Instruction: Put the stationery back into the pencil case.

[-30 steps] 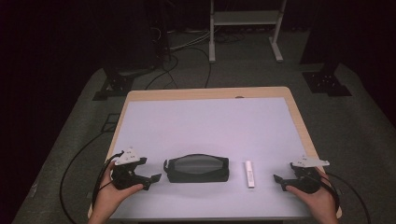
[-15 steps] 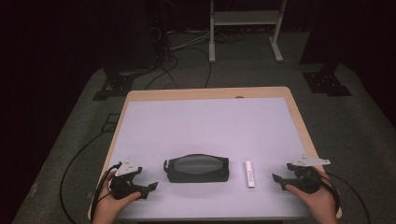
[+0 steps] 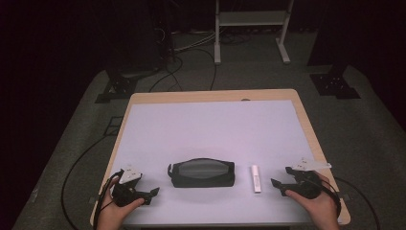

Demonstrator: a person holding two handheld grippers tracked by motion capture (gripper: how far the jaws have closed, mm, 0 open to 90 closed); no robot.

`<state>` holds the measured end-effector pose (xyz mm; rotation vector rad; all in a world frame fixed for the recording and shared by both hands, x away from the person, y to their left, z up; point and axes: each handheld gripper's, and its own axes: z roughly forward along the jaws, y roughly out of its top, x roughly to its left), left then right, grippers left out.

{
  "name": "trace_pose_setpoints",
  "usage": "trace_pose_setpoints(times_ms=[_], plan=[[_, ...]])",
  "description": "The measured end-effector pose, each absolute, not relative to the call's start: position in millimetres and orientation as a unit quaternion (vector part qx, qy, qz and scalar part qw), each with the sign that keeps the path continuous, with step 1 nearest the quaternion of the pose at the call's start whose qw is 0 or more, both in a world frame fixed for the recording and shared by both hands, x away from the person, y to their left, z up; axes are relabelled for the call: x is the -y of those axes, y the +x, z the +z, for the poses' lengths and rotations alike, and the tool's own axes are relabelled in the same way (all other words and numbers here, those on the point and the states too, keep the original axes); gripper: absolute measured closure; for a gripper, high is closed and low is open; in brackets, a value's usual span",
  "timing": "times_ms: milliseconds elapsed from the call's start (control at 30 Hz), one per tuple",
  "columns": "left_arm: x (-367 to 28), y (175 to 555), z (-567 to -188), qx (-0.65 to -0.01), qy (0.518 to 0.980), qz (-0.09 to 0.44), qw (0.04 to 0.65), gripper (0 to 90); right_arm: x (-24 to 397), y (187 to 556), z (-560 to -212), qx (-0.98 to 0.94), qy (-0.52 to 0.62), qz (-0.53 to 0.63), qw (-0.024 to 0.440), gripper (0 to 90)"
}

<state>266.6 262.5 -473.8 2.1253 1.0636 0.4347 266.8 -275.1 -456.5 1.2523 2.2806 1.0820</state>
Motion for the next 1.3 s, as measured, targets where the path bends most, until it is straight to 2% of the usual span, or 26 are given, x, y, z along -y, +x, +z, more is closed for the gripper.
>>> trace_pose_setpoints(times_ms=[767,1300], plan=[[-261,265,-479,-0.401,0.827,0.184,0.348,8.0,227,274,-453,-0.813,0.403,0.391,0.153,21.6],[-261,265,-479,-0.401,0.828,0.183,0.347,7.9,213,270,-467,-0.823,0.393,0.379,0.154,25.7]])
